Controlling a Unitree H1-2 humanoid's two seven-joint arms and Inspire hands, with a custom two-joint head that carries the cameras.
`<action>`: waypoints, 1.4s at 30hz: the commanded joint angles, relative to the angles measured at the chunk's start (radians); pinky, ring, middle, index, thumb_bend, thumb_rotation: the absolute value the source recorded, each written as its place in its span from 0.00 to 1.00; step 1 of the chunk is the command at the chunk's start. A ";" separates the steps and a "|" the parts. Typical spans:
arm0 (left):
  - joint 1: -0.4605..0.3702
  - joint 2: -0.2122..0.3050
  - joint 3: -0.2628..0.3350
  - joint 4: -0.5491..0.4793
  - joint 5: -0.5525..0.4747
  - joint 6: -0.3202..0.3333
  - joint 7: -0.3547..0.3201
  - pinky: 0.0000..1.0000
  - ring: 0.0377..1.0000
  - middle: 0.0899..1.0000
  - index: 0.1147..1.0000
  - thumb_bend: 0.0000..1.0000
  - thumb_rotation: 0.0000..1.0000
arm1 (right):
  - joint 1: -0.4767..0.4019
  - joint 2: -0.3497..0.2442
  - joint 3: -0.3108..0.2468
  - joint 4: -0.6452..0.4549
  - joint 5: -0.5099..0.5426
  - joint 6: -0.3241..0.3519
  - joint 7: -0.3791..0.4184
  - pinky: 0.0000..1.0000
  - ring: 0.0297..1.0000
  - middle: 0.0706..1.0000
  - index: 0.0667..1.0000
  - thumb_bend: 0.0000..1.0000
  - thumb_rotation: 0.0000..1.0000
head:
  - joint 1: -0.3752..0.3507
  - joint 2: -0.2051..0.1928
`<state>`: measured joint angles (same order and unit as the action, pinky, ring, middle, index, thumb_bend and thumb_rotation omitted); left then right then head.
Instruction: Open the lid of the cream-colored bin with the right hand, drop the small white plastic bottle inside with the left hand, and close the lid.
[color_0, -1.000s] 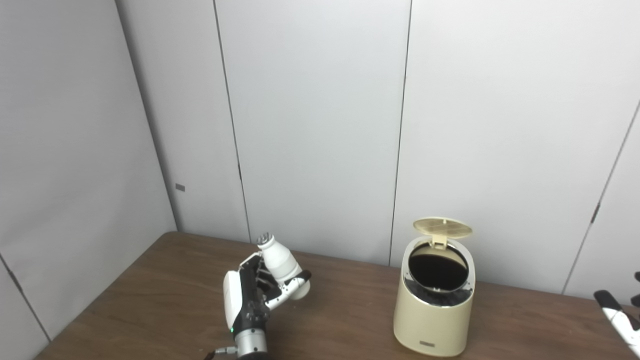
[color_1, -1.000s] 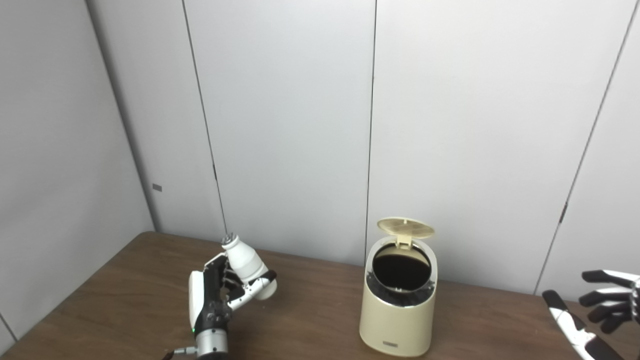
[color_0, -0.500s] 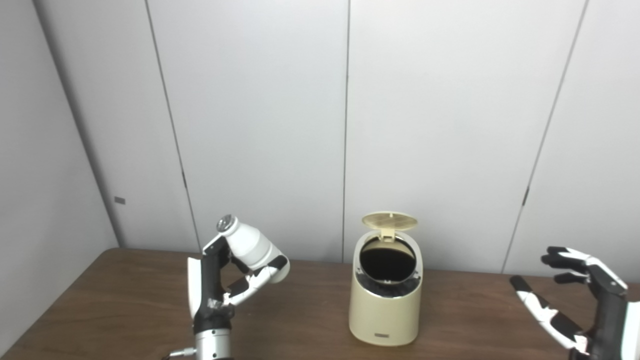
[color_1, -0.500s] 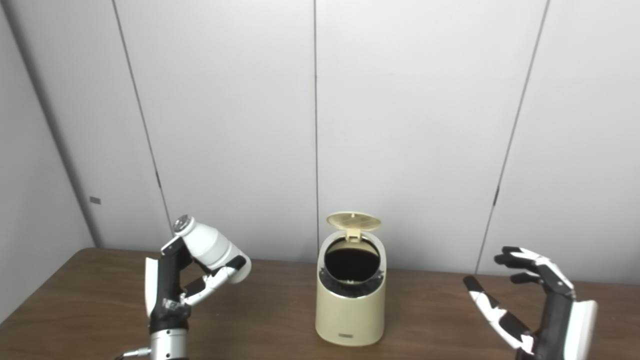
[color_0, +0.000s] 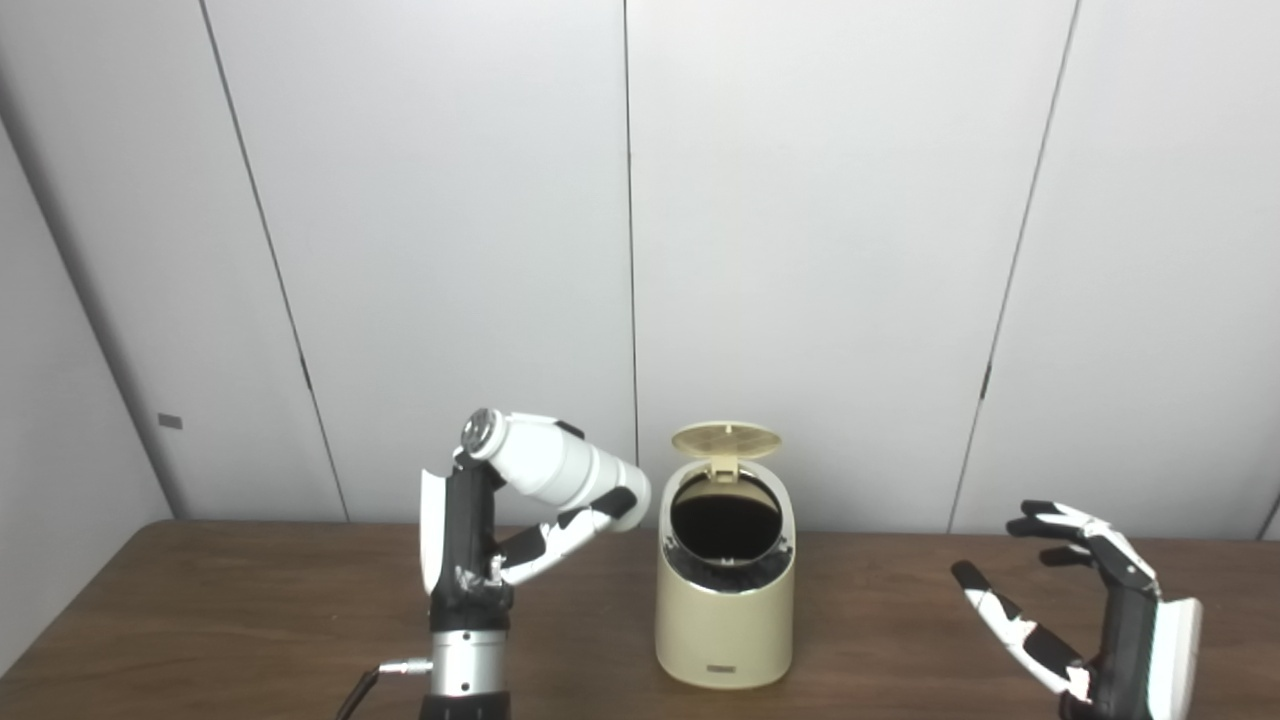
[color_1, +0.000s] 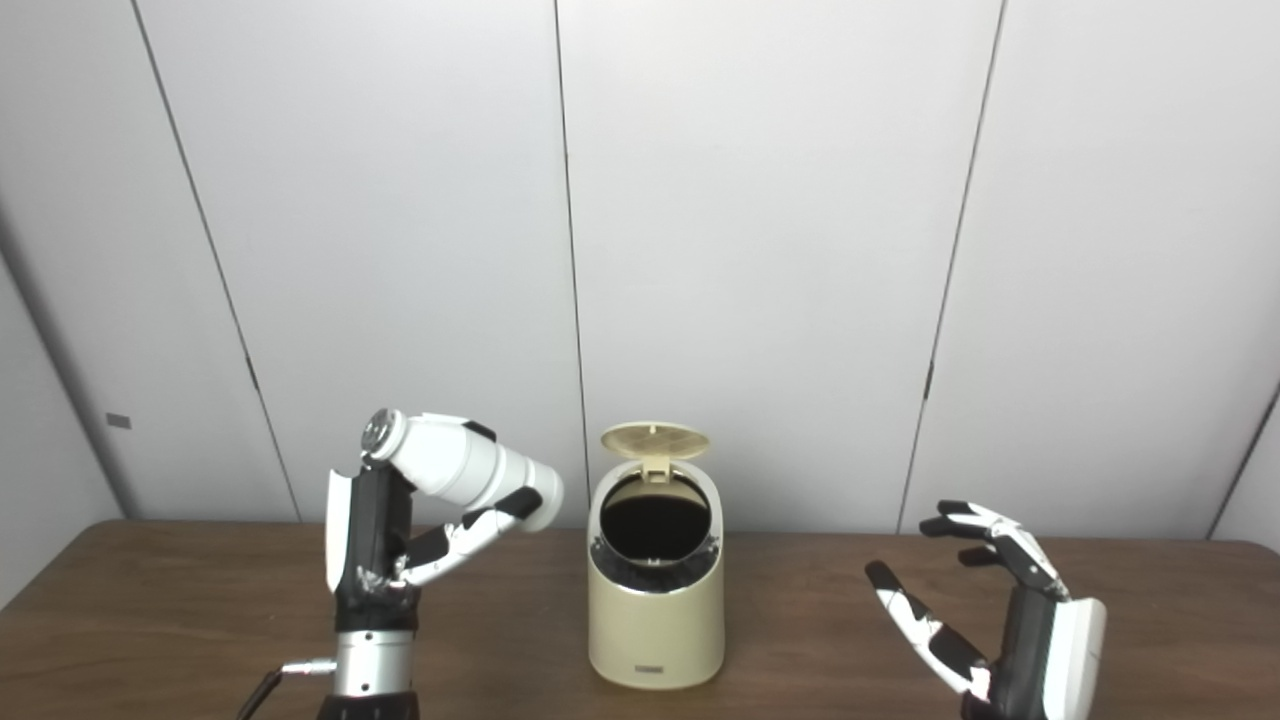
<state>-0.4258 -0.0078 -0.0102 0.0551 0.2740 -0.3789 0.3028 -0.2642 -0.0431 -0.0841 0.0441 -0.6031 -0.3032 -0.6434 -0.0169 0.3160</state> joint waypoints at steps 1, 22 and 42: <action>-0.044 -0.003 -0.003 -0.002 0.016 -0.034 0.000 0.39 0.44 0.43 0.42 0.50 0.00 | -0.036 -0.002 0.005 -0.011 -0.006 -0.038 -0.017 0.44 0.57 0.59 0.46 0.48 0.14 | -0.001 -0.001; -0.184 0.075 -0.177 0.297 0.088 -0.091 0.246 0.32 0.39 0.44 0.45 0.50 0.00 | -0.023 0.017 0.013 -0.039 -0.021 -0.019 -0.036 0.51 0.61 0.63 0.46 0.48 0.15 | -0.031 -0.003; -0.365 0.114 -0.415 0.645 0.048 -0.091 0.489 0.32 0.38 0.43 0.46 0.50 0.00 | -0.022 0.038 0.008 -0.051 -0.010 -0.034 -0.042 0.50 0.60 0.62 0.46 0.48 0.14 | -0.056 0.005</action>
<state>-0.7213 0.1046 -0.4256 0.7052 0.3137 -0.4479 0.7606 -0.2567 -0.0100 -0.0742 0.0295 -0.6139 -0.3071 -0.6682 -0.0721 0.3221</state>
